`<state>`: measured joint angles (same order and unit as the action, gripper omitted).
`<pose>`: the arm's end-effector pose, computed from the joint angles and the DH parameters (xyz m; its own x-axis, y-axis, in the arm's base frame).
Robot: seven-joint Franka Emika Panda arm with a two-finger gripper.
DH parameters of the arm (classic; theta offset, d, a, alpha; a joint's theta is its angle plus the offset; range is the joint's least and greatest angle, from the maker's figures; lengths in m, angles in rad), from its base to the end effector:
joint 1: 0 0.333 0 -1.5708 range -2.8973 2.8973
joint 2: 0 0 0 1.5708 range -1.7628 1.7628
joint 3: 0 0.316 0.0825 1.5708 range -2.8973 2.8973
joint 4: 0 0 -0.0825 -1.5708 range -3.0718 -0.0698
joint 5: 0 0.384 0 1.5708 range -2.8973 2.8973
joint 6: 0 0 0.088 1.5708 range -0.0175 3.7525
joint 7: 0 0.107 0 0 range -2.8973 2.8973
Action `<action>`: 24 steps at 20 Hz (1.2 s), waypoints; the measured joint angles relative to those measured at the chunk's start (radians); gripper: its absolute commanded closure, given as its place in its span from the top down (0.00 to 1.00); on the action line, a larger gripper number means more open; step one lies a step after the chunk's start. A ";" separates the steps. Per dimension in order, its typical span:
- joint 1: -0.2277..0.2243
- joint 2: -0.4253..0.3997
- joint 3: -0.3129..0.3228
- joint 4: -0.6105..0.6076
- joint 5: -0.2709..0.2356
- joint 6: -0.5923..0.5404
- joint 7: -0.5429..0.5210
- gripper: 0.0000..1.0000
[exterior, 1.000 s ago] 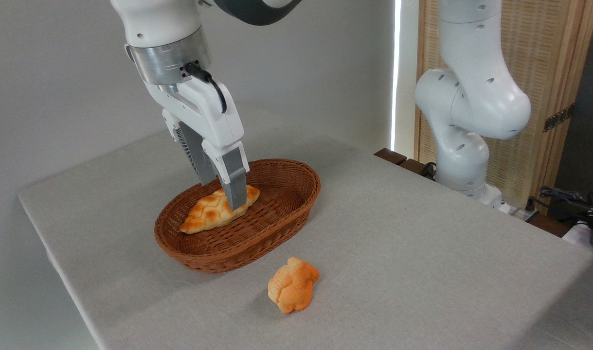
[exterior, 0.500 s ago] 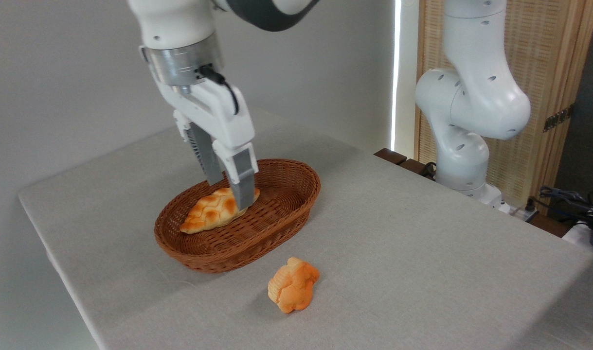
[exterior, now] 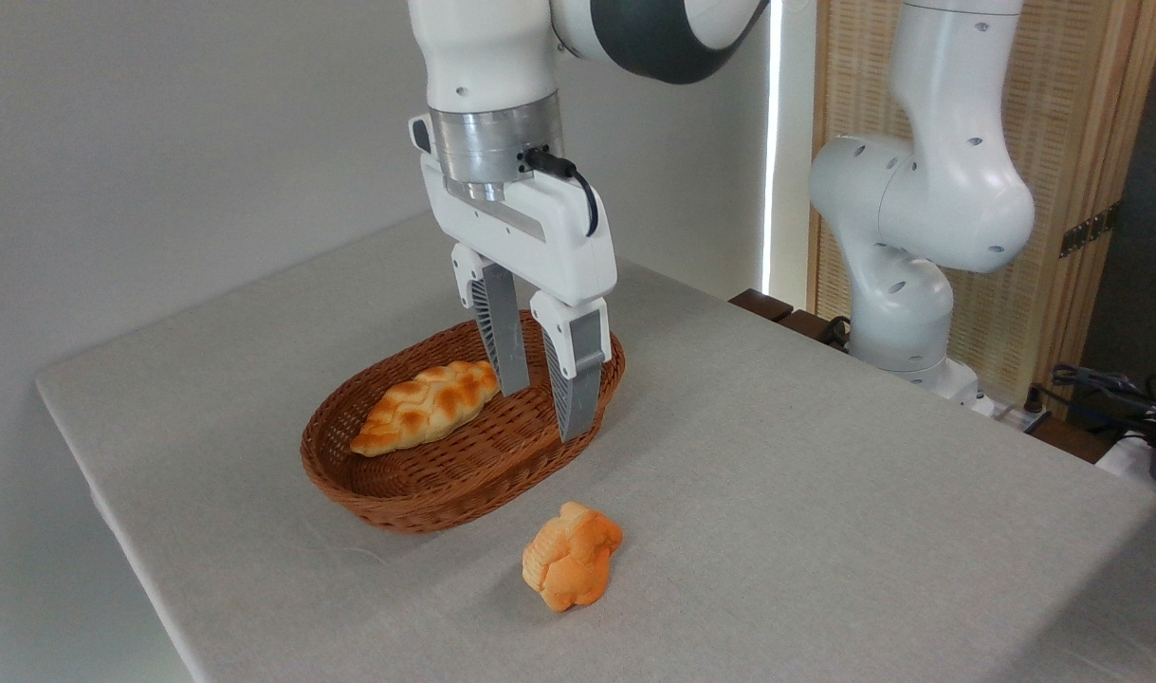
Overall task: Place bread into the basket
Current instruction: 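Lift the open gripper out of the basket toward the braided roll, then lower the gripper onto the braided orange roll and close on it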
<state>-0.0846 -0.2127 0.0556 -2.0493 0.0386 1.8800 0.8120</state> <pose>0.4987 -0.0098 0.5348 0.6575 -0.7534 0.0111 -0.7522 -0.6572 -0.0487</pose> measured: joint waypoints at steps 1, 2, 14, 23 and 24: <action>0.000 0.000 0.000 -0.005 0.001 0.005 0.002 1.00; 0.000 0.000 0.000 -0.012 0.002 0.022 0.002 1.00; 0.001 0.063 0.078 -0.117 0.094 0.220 0.005 1.00; -0.014 0.137 0.078 -0.125 0.094 0.292 0.005 0.41; -0.014 0.137 0.078 -0.125 0.094 0.292 0.005 0.41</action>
<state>-0.0987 -0.0761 0.1335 -2.1745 0.1330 2.1720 0.8166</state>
